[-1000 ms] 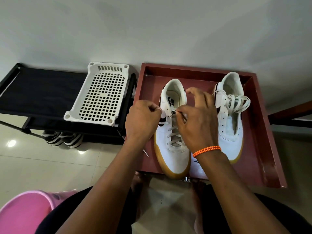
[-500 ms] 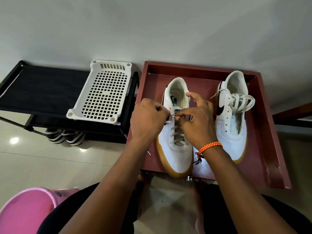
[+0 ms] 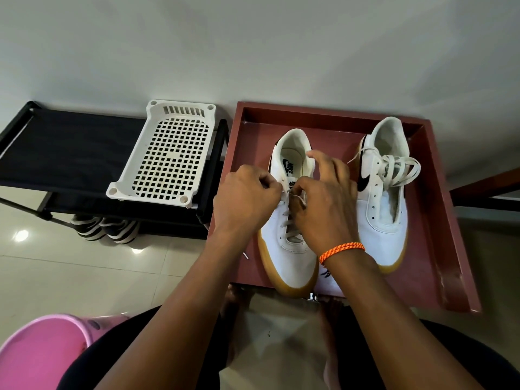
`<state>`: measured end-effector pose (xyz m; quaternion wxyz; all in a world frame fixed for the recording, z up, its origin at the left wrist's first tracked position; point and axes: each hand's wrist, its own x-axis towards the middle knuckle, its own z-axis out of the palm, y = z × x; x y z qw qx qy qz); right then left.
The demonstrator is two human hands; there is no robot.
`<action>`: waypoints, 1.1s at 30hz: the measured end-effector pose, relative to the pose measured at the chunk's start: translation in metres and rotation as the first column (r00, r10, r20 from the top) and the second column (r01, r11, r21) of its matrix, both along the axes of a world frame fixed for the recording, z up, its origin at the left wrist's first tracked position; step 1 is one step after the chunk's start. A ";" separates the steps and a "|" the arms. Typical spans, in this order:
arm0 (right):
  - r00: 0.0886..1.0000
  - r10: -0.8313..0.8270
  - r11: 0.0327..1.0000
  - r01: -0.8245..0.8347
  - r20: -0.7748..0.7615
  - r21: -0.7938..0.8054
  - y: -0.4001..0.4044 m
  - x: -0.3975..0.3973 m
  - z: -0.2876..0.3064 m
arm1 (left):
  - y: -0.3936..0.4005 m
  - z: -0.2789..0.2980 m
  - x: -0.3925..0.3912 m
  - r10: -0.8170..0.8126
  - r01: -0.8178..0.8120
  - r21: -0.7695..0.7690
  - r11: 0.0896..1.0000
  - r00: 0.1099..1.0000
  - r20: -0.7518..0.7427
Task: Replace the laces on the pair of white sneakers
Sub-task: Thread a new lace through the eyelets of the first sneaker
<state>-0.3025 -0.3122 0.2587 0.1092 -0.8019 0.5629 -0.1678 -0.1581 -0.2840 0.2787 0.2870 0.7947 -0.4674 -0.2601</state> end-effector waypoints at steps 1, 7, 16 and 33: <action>0.999 0.008 1.000 -0.009 0.043 0.018 -0.001 0.001 -0.003 | -0.001 -0.001 0.001 -0.002 0.002 -0.001 1.000 1.000 -0.002; 0.989 -0.008 0.997 -0.003 0.148 0.072 -0.001 0.001 -0.006 | -0.003 -0.008 0.009 -0.070 0.070 0.009 0.998 0.997 0.015; 0.995 -0.012 0.996 0.003 0.103 0.092 -0.003 -0.003 -0.002 | -0.007 -0.010 0.018 -0.064 0.030 -0.088 0.996 0.907 -0.416; 0.961 0.037 0.989 -0.074 0.274 0.126 -0.008 -0.010 -0.002 | -0.007 0.009 0.032 -0.010 -0.086 -0.138 0.987 0.816 -0.578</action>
